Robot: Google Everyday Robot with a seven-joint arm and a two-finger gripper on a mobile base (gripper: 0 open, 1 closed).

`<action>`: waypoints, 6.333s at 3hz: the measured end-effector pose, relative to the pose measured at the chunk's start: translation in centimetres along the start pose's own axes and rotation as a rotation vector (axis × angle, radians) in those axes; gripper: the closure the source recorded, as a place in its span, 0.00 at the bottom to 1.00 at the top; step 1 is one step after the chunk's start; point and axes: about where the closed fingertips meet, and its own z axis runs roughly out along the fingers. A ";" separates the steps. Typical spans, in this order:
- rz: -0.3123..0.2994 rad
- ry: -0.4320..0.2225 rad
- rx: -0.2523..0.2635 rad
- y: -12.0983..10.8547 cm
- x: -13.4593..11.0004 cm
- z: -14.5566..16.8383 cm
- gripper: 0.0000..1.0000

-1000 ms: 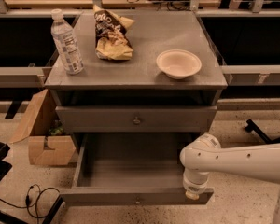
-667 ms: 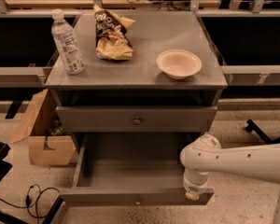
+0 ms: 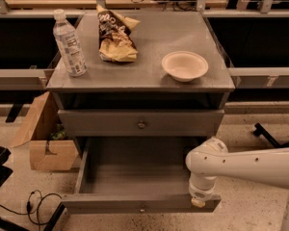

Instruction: Open middle drawer

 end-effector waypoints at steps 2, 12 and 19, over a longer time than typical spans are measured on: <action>0.000 0.000 0.000 -0.4 -0.2 -0.3 1.00; -0.035 0.015 -0.105 1.6 0.1 -0.2 0.23; 0.006 0.010 -0.196 6.6 2.0 0.1 1.00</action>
Offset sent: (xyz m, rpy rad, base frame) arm -0.3826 -0.0416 -0.0274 -0.0134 0.7965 -0.1566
